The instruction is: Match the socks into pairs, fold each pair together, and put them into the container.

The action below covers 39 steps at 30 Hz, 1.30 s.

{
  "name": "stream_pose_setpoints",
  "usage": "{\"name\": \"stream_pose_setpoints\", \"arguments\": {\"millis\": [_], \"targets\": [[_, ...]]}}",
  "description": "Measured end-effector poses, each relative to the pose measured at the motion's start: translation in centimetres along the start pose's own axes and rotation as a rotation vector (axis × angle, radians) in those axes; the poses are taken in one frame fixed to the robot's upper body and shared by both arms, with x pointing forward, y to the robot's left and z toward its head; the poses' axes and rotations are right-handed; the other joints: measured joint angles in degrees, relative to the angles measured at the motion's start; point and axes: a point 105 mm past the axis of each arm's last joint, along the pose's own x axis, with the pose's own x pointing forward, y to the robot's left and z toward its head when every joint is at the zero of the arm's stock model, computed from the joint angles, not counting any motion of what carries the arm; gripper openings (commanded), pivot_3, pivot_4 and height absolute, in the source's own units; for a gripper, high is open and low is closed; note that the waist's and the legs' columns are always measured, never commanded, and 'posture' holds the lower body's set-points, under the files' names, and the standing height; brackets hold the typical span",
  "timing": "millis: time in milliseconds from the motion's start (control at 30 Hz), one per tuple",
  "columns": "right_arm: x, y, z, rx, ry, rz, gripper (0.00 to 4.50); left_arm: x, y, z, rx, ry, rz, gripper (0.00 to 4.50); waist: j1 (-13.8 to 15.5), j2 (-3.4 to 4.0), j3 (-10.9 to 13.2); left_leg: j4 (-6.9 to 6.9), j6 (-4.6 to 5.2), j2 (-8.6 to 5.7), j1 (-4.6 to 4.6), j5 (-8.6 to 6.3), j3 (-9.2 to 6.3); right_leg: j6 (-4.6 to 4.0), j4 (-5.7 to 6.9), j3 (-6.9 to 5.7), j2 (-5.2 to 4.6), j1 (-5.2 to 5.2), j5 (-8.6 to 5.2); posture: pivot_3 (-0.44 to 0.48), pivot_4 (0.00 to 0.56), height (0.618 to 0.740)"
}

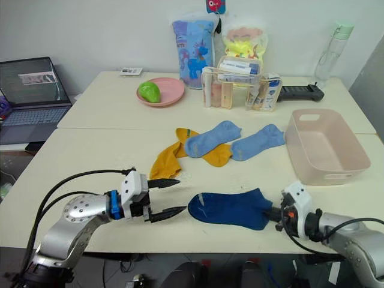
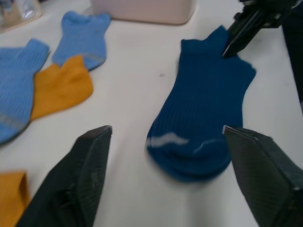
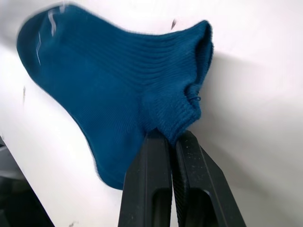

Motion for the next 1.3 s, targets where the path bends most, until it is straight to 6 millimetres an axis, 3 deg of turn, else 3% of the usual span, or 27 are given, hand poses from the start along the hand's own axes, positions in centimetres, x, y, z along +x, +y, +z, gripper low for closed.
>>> {"name": "stream_pose_setpoints", "arguments": {"millis": [167,300,500,800,1033,1300], "targets": [[-0.3,-0.9,0.0,-0.007,0.029,-0.025,0.00,3.4,-1.0,-0.5,-0.008,0.016,-0.131,1.39,-0.03,-0.01,0.00,-0.02,-0.15,0.00,-0.02,0.09,0.01,0.01,-0.05,-0.01,0.00,0.01,-0.01,0.000,0.150,0.740],[-0.2,-1.2,-0.1,-0.005,0.036,-0.025,0.00,5.9,-0.5,-0.7,0.013,0.026,-0.154,0.04,0.00,-0.03,0.01,0.06,-0.15,-0.01,-0.06,0.10,0.00,0.02,-0.01,-0.01,-0.01,0.01,0.01,0.000,0.150,0.740],[-0.1,-1.3,0.0,-0.003,0.032,-0.016,0.00,8.6,-0.4,-1.4,0.017,0.054,-0.195,0.04,-0.10,-0.04,0.01,0.04,-0.16,-0.01,-0.05,0.11,0.00,0.03,-0.01,-0.01,-0.01,0.01,0.01,0.000,0.150,0.740],[0.0,-1.0,0.4,0.003,0.023,0.006,0.00,10.9,-0.6,-3.2,0.065,0.134,-0.234,0.04,-0.03,-0.04,0.00,0.10,-0.16,-0.01,-0.05,0.11,-0.01,0.04,0.03,-0.01,-0.01,0.02,0.02,0.000,0.150,0.740],[0.0,2.3,2.7,0.082,-0.081,0.219,0.00,10.9,-0.6,-3.4,0.075,0.134,-0.224,0.04,-0.17,-0.04,-0.02,0.10,-0.15,0.00,0.00,0.11,-0.01,0.04,0.07,-0.01,-0.01,0.04,0.02,0.000,0.150,0.740],[1.6,5.7,5.7,0.125,-0.177,0.398,0.00,10.3,-0.9,-3.6,0.079,0.136,-0.222,0.04,-0.21,-0.02,-0.05,0.09,-0.15,0.00,0.02,0.11,-0.02,0.03,0.08,-0.01,-0.01,0.04,0.02,0.000,0.150,0.740]]}}
